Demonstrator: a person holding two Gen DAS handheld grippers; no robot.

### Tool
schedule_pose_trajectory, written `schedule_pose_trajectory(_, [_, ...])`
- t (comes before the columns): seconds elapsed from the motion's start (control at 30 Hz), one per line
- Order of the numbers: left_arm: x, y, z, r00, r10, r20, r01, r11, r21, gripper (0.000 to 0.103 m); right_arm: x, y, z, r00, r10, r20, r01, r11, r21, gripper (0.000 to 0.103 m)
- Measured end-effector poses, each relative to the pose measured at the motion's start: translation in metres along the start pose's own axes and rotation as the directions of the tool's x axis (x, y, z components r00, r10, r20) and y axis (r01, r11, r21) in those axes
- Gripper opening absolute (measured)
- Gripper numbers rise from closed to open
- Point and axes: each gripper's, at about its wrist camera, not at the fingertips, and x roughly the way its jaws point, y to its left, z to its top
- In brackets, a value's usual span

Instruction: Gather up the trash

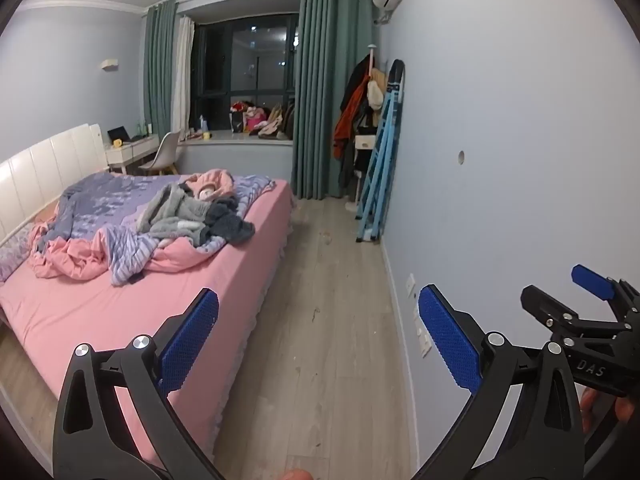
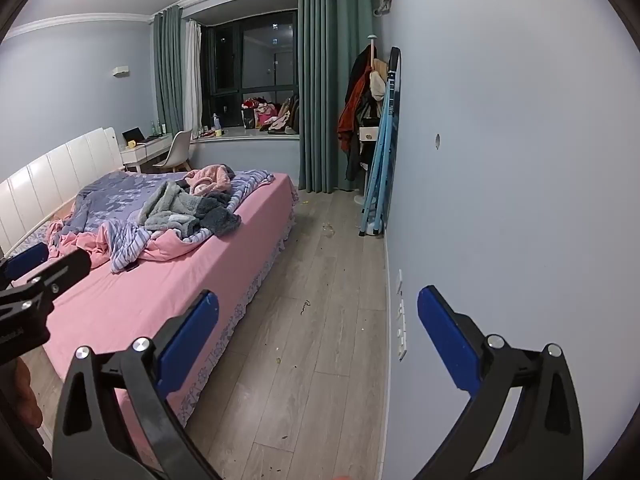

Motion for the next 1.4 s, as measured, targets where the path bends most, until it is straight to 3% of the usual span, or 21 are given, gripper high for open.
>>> schedule_pose_trajectory(0.13, [-0.004, -0.001, -0.001, 1.000, 0.000, 0.011, 0.000, 1.000, 0.017, 0.097, 0.000, 0.000, 0.000, 1.000, 0.002, 0.000, -0.002, 1.000, 0.006, 0.096])
schedule_pose_trajectory(0.2, [0.003, -0.005, 0.001, 0.999, 0.022, -0.039, -0.021, 0.999, 0.027, 0.097, 0.000, 0.000, 0.000, 1.000, 0.003, -0.001, -0.003, 1.000, 0.007, 0.096])
schedule_pose_trajectory(0.3, [0.008, -0.002, 0.002, 0.999, 0.011, -0.042, -0.010, 1.000, 0.018, 0.097, 0.000, 0.004, 0.002, 1.000, -0.001, -0.001, 0.001, 1.000, 0.008, 0.096])
schedule_pose_trajectory(0.63, [0.014, 0.026, -0.008, 0.998, 0.026, -0.059, -0.024, 0.999, 0.037, 0.097, 0.007, 0.018, 0.004, 0.999, 0.033, -0.018, -0.033, 0.999, 0.015, 0.096])
schedule_pose_trajectory(0.93, [0.028, 0.057, -0.007, 0.997, 0.030, -0.071, -0.028, 0.999, 0.021, 0.097, 0.019, 0.033, 0.008, 0.999, 0.014, -0.031, -0.014, 1.000, 0.007, 0.096])
schedule_pose_trajectory(1.4, [0.045, 0.047, 0.005, 0.998, -0.012, -0.068, 0.015, 0.999, 0.037, 0.097, 0.017, 0.036, 0.005, 0.999, -0.038, -0.035, 0.039, 0.999, 0.031, 0.096])
